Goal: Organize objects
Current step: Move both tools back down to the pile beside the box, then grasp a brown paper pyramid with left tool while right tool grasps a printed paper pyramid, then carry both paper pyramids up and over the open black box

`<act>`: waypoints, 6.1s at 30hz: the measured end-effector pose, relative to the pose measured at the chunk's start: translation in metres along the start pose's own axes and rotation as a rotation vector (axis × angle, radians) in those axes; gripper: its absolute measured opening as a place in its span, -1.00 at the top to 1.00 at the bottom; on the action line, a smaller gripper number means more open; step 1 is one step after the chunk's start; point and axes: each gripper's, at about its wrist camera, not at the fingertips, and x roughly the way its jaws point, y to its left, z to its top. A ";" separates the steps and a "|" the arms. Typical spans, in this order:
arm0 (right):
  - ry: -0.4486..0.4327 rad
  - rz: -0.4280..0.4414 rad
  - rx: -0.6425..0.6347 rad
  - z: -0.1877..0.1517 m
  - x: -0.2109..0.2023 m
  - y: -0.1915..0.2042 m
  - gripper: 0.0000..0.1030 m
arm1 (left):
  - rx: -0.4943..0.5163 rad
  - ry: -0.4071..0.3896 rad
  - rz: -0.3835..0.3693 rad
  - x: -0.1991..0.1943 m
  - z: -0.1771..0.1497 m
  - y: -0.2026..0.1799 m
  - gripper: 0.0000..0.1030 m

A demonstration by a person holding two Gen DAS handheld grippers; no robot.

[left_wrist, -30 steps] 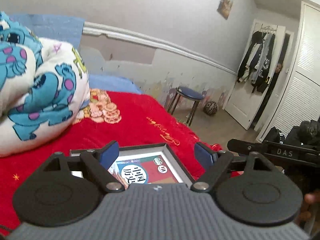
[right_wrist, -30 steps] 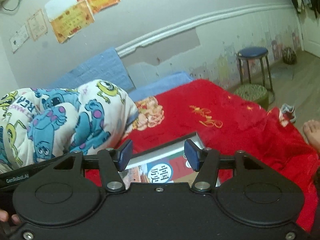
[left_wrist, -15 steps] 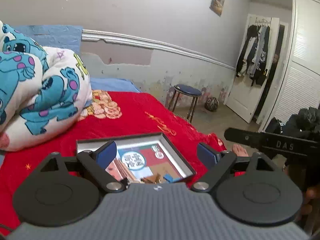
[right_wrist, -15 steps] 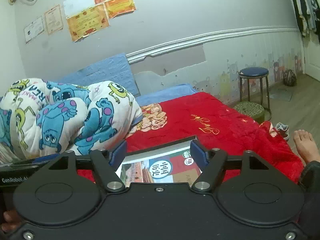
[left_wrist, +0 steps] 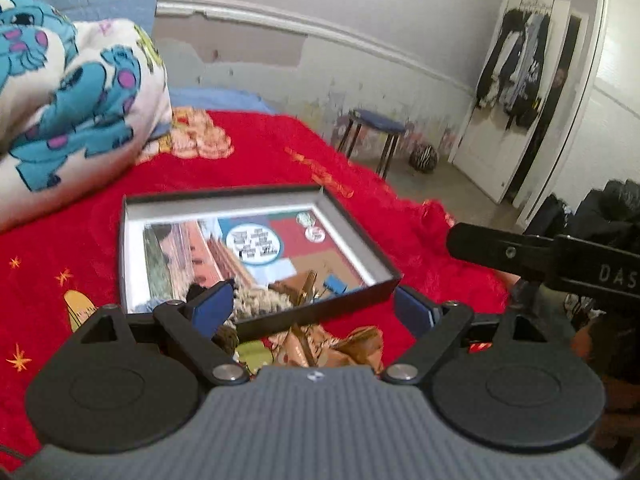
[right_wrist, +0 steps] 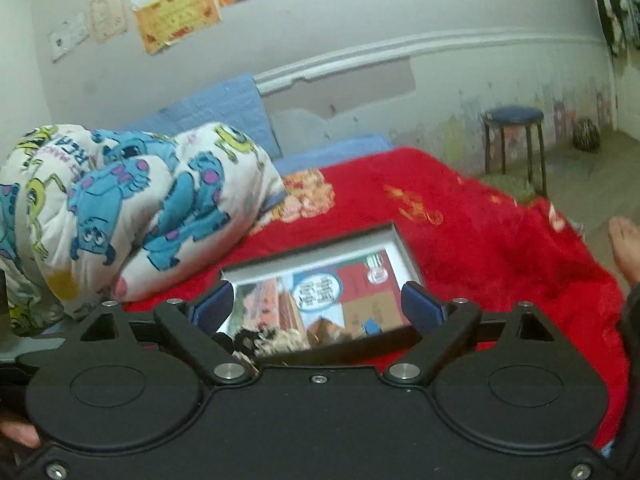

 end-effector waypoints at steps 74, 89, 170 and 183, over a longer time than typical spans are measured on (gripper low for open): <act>0.372 -0.132 0.208 -0.076 0.135 -0.049 -0.09 | 0.027 0.160 0.071 0.099 -0.065 0.010 0.26; 0.372 -0.118 0.241 -0.080 0.137 -0.053 0.34 | 0.044 0.161 0.082 0.096 -0.066 0.008 0.27; 0.205 0.057 0.178 -0.031 0.097 -0.010 0.37 | -0.011 -0.080 0.129 0.044 -0.026 0.037 0.27; 0.177 0.131 0.144 -0.001 0.107 0.009 0.37 | -0.028 -0.142 0.213 0.031 0.008 0.057 0.27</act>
